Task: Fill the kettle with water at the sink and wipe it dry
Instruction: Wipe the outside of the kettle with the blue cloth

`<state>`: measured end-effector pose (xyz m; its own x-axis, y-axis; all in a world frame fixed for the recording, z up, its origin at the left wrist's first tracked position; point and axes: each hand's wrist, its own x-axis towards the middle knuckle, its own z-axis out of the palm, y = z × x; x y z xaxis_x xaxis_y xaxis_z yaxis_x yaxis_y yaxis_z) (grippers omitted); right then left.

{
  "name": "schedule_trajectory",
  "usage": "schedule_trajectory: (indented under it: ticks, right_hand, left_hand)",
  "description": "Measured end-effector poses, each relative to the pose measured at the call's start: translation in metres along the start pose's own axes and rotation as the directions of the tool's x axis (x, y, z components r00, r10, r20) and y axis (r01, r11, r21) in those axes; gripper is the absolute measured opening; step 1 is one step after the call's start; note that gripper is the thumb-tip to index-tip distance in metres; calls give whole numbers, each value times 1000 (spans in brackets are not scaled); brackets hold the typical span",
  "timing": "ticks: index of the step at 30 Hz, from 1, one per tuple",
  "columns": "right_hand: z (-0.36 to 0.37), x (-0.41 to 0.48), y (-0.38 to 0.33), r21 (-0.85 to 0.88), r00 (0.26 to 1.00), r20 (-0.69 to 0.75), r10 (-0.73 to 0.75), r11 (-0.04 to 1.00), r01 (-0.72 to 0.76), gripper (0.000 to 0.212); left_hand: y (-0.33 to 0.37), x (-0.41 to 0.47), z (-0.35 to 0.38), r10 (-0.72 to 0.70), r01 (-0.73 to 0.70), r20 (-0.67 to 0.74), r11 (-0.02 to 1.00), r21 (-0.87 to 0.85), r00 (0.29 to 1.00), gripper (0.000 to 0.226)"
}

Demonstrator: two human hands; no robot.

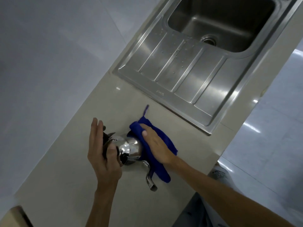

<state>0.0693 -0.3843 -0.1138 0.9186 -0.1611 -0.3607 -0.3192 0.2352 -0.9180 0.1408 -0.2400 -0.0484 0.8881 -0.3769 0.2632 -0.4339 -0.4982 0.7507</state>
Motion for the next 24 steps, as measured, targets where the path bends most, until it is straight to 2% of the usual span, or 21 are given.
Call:
schedule_trajectory:
  ticks: [3,6,9,13,15,17,20,22,24]
  right_hand:
    - [3,-33,10,-40,1000,12,-8,999,8,51]
    - [5,-62,21,-50,990,39,-132,990,134,56]
    - [9,-68,14,-57,981,27,-195,979,196,53]
    - [-4,-32,-21,-170,955,42,-293,940,296,40]
    - [-4,-1,-45,-183,969,77,-234,952,245,31]
    - [0,34,-62,-145,977,200,-80,983,110,30]
    - [-4,72,-67,-174,931,353,93,984,-32,25]
    - [-10,79,-61,-159,908,387,158,982,-103,30]
    - [-15,77,-54,-144,916,361,176,981,-132,35]
  left_hand:
    - [1,0,-1,0,-1,14,1000,29,1000,60]
    - [4,0,-1,-8,8,17,1000,22,1000,60]
    - [6,1,-3,-20,20,41,1000,17,999,64]
    - [9,1,-2,-7,7,41,1000,-9,999,77]
    - [9,0,-2,-15,15,32,1000,-20,999,76]
    - [8,0,-1,-22,23,20,999,-46,1000,65]
    - [8,0,1,-53,52,-4,995,-87,999,61]
    - [10,-1,3,-83,80,-18,991,-105,996,65]
    - [10,-2,3,-102,99,-23,989,-113,995,68]
